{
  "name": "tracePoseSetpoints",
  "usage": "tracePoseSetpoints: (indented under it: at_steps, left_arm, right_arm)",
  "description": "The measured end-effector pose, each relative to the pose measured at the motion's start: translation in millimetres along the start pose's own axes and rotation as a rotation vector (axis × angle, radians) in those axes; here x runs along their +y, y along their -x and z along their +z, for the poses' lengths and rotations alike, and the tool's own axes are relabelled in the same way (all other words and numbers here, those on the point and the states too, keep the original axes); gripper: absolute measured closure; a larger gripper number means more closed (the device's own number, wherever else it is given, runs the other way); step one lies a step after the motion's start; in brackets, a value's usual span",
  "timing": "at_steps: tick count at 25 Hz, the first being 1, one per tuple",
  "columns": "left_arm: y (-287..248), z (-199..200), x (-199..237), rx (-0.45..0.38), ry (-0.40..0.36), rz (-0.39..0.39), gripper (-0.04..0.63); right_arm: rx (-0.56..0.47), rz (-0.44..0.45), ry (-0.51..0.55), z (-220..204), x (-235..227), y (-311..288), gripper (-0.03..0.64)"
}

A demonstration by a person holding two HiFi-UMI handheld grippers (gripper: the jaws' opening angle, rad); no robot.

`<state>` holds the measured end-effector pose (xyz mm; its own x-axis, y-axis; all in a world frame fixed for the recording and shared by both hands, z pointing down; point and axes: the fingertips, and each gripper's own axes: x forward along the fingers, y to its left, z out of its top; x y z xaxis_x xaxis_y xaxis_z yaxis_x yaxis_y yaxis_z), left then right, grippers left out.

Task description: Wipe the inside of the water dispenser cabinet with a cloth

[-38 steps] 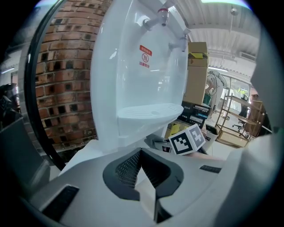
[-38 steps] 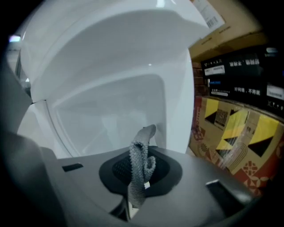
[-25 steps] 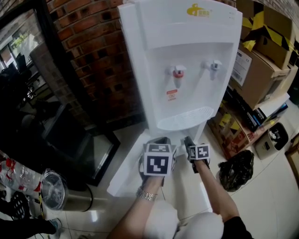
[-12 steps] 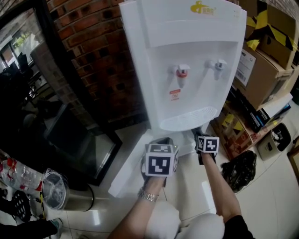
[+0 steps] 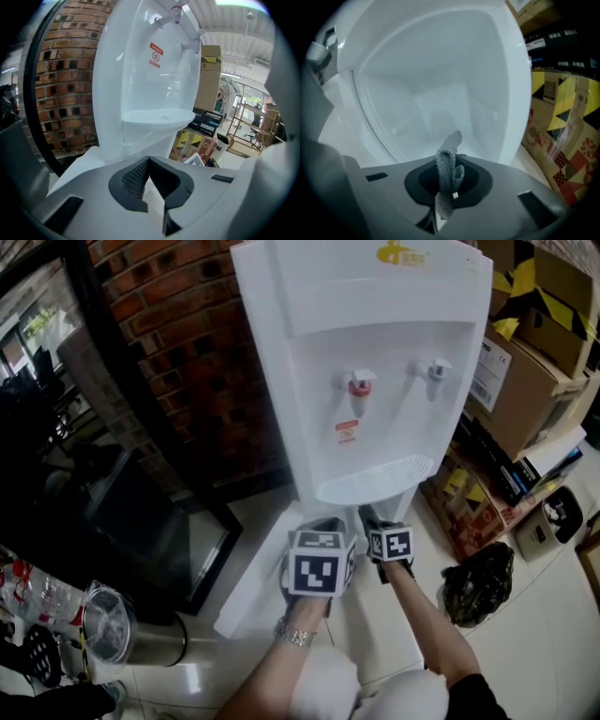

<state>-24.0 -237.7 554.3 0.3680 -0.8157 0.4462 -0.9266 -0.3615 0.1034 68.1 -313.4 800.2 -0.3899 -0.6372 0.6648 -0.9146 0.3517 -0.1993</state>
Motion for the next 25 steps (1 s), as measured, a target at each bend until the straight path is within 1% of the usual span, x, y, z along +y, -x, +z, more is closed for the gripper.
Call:
tracePoseSetpoints:
  at_steps: [4, 6, 9, 12, 16, 20, 23, 25]
  left_arm:
    - [3, 0, 4, 0.000, 0.006, 0.008, 0.592]
    - [4, -1, 7, 0.004, 0.004, 0.016, 0.592]
    - [6, -1, 9, 0.005, 0.003, 0.021, 0.592]
    - [8, 3, 10, -0.010, 0.011, 0.020, 0.592]
    - [7, 0, 14, -0.005, 0.014, 0.026, 0.592]
    - [5, -2, 17, -0.004, 0.023, 0.029, 0.592]
    - [5, -1, 15, -0.012, 0.027, 0.023, 0.592]
    - [6, 0, 16, -0.013, 0.025, 0.027, 0.592]
  right_arm:
    - [-0.152, 0.091, 0.064, 54, 45, 8, 0.597]
    - [-0.183, 0.114, 0.092, 64, 60, 7, 0.597]
    - [-0.187, 0.123, 0.120, 67, 69, 3, 0.597]
    - [-0.162, 0.086, 0.109, 63, 54, 0, 0.597]
    - [-0.159, -0.016, 0.034, 66, 9, 9, 0.597]
    - [-0.164, -0.104, -0.005, 70, -27, 21, 0.597]
    - [-0.176, -0.123, 0.002, 74, -30, 26, 0.597]
    - [-0.186, -0.097, 0.024, 79, -15, 26, 0.597]
